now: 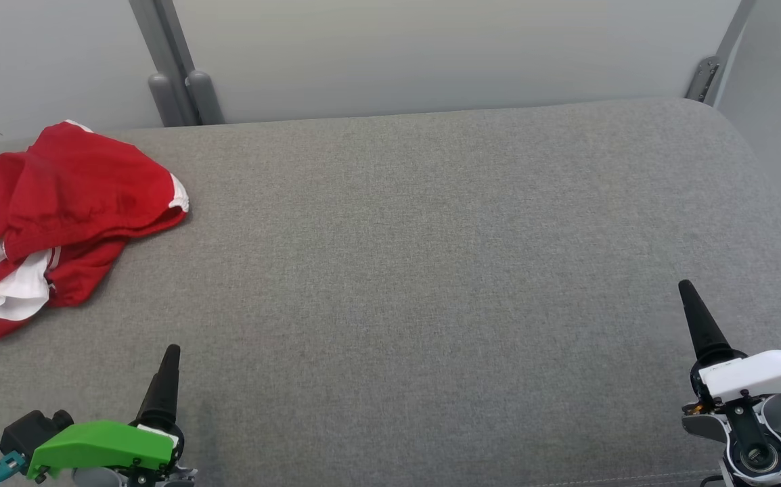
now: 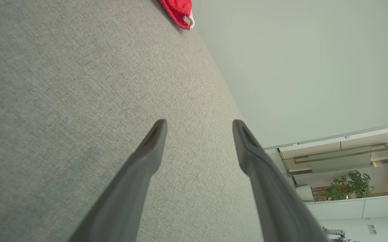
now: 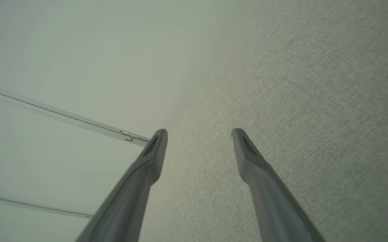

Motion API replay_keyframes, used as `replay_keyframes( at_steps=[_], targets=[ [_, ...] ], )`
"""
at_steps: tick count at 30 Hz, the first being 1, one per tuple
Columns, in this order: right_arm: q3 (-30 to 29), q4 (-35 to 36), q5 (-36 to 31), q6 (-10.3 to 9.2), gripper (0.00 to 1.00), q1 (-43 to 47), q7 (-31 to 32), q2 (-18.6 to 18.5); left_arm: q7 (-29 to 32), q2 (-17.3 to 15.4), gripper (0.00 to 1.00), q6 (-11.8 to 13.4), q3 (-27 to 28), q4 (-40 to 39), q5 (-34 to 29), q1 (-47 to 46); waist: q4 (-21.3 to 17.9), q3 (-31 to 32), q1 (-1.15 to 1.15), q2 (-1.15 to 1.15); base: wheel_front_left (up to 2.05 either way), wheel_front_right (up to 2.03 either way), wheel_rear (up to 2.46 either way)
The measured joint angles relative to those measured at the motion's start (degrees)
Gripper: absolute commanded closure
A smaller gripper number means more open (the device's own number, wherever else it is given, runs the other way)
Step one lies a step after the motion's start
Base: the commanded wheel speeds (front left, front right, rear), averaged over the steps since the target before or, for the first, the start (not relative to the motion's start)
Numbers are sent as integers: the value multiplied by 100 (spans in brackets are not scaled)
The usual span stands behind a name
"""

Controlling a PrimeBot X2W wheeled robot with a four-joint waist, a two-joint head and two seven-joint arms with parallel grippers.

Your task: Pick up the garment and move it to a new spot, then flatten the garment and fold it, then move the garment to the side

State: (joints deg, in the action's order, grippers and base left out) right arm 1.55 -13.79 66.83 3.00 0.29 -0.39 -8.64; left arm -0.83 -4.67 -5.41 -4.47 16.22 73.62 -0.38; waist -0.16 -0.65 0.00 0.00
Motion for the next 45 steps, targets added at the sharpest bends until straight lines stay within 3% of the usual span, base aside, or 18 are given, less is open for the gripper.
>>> replay_keyframes(
  at_steps=[22,45],
  targets=[
    [628,115,-1607,-312,0,-41,-400,-250,-386,-4,0,293,-288,-288,-1604,-42,9,17,0,0,0,0,0],
    [926,278,-3152,-598,0,-107,-813,-494,-784,-2,0,389,-458,-601,-3301,-41,3,-22,0,0,0,0,0]
  ],
)
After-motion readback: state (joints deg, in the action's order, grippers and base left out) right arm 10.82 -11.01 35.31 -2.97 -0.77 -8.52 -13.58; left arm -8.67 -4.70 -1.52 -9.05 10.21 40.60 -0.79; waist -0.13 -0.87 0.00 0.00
